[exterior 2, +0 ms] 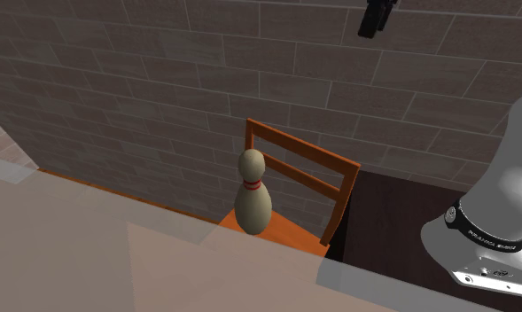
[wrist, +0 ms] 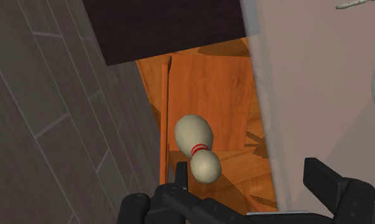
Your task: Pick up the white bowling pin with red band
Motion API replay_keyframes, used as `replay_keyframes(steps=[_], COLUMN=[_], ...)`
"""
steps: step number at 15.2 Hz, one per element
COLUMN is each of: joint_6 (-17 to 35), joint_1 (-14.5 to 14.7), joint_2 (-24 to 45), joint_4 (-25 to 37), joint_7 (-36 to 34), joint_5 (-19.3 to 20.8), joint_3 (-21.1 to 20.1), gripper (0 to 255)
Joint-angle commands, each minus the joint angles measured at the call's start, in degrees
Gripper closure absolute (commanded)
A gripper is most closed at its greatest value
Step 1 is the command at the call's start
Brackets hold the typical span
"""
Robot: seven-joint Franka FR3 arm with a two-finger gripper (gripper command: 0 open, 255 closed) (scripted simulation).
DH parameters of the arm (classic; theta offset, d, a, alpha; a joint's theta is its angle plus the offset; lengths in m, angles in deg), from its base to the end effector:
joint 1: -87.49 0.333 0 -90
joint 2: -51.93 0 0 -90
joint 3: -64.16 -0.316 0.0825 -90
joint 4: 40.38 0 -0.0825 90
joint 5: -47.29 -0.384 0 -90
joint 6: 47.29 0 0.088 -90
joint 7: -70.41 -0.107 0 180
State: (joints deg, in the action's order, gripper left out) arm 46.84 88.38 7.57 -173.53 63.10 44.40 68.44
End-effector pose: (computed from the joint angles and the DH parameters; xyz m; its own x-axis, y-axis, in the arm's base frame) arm 0.3176 -0.0214 0.6084 0.9820 -0.1723 0.0775 -0.1630 -0.9801 -0.1132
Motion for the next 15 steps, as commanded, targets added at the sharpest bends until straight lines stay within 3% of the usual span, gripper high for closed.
replay_keyframes(steps=[1,15], joint_6=[0.00,19.64], joint_1=[0.00,2.29], joint_2=[0.00,25.75], joint_4=[0.00,-0.62], joint_7=[0.00,6.21], joint_5=[0.00,0.19], joint_3=[0.00,1.33], gripper=[0,0])
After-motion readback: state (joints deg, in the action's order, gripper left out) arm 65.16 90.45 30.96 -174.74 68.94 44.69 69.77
